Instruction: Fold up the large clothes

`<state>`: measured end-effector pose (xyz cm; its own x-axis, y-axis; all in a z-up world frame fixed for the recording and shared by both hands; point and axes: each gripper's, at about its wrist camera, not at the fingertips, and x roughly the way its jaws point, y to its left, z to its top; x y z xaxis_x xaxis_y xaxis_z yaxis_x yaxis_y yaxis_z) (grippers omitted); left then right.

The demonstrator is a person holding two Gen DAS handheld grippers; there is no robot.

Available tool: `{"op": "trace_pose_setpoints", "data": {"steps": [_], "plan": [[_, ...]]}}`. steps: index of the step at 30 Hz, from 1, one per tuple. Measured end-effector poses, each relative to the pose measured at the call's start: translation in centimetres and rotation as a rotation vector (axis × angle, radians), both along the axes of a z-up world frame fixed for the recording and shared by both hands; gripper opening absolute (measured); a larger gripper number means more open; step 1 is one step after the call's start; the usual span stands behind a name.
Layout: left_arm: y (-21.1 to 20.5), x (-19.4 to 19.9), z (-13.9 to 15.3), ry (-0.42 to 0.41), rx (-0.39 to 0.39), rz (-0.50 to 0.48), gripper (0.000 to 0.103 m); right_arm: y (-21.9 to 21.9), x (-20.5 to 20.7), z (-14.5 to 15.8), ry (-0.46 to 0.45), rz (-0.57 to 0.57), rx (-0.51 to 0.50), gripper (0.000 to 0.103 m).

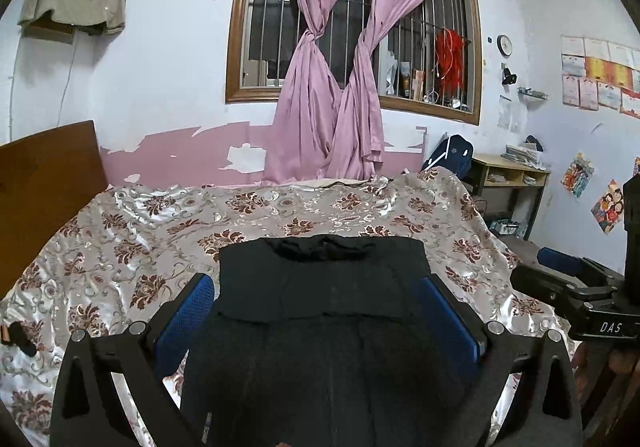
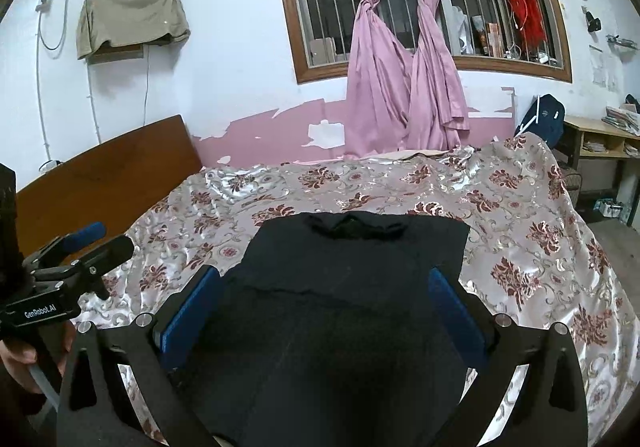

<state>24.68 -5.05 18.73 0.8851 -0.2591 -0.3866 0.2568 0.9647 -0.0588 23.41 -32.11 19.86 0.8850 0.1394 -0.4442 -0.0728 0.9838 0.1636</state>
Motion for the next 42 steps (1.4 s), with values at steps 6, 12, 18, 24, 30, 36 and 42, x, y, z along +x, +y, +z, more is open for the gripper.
{"op": "trace_pose_setpoints", "data": {"steps": [6,12,18,24,30,36,42], "plan": [[0.5,-2.9,-1.3,-0.002,-0.013,0.012,0.103,0.9,-3.5,-0.7,-0.011,0.001,-0.013,0.101],[1.5,-5.2,-2.5,-0.008,-0.028,0.044,0.103,1.3,-5.9,-1.4,-0.026,0.005,-0.003,0.101],[2.1,-6.8,-3.8,0.008,-0.009,0.069,0.103,1.6,-7.0,-3.3,-0.009,0.017,0.013,0.101],[2.8,-8.4,-5.0,0.023,0.000,0.081,0.103,2.3,-8.1,-4.9,0.020,0.029,0.031,0.101],[3.6,-8.9,-6.1,0.045,0.009,0.082,0.103,3.3,-8.6,-6.3,0.056,0.052,0.024,0.101],[4.3,-9.5,-8.0,0.080,0.002,0.064,0.103,2.8,-9.2,-7.2,0.073,0.024,0.041,0.101],[4.1,-9.5,-10.0,0.092,0.029,0.049,0.103,2.5,-10.1,-8.2,0.075,-0.019,0.037,0.101]]}}
